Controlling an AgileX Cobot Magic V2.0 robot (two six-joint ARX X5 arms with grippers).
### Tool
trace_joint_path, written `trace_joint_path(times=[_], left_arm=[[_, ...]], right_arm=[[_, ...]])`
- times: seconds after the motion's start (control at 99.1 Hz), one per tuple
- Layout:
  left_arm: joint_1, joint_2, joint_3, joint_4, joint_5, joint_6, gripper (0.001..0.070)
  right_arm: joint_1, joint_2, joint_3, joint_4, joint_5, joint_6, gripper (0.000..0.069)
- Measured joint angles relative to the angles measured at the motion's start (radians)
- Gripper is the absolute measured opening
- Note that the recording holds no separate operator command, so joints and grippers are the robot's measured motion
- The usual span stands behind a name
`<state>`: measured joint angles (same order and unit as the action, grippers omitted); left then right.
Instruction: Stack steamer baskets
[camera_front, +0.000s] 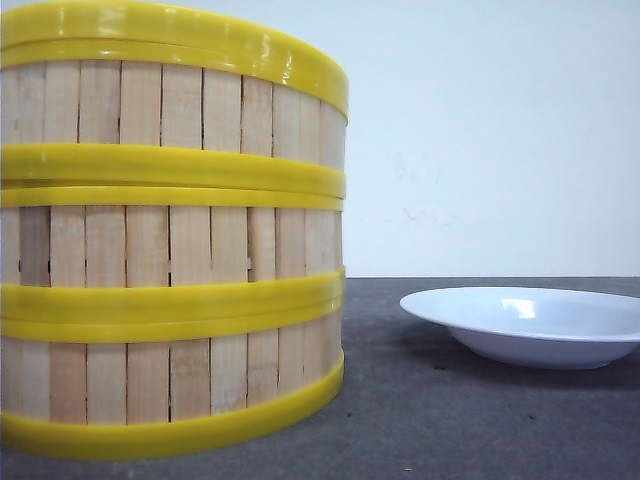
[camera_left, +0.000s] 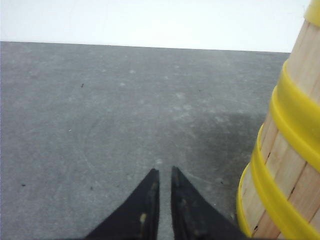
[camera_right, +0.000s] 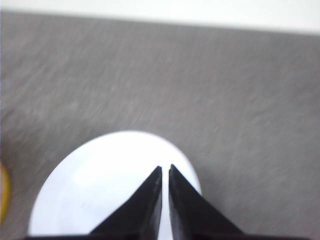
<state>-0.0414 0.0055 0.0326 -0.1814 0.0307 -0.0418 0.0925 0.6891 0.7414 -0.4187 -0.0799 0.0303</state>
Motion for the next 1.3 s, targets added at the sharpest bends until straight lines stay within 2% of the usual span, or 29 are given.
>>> trace_joint_path(times=[0.141,0.252,0.524,0.666,1.301], left_arm=[[0.000,0.000,0.000,0.000,0.000,0.000,0.0015],[0.000,0.000,0.000,0.000,0.000,0.000,0.0015],[0.000,0.000,0.000,0.000,0.000,0.000,0.0015],[0.000,0.000,0.000,0.000,0.000,0.000,0.0015],[0.000,0.000,0.000,0.000,0.000,0.000,0.0015]], right_arm=[[0.000,-0.187,-0.193,0.087,0.048,0.000,0.0016],[0.000,-0.348,-0.362,0.100,0.081,0.003,0.0016],[0.000,-0.686,-0.650,0.142,0.080,0.011,0.0016],[0.000,-0.682,-0.726,0.252,0.039,0.018,0.0016],[0.005,-0.684,-0.726,0.251,0.028,0.019,0.0016]])
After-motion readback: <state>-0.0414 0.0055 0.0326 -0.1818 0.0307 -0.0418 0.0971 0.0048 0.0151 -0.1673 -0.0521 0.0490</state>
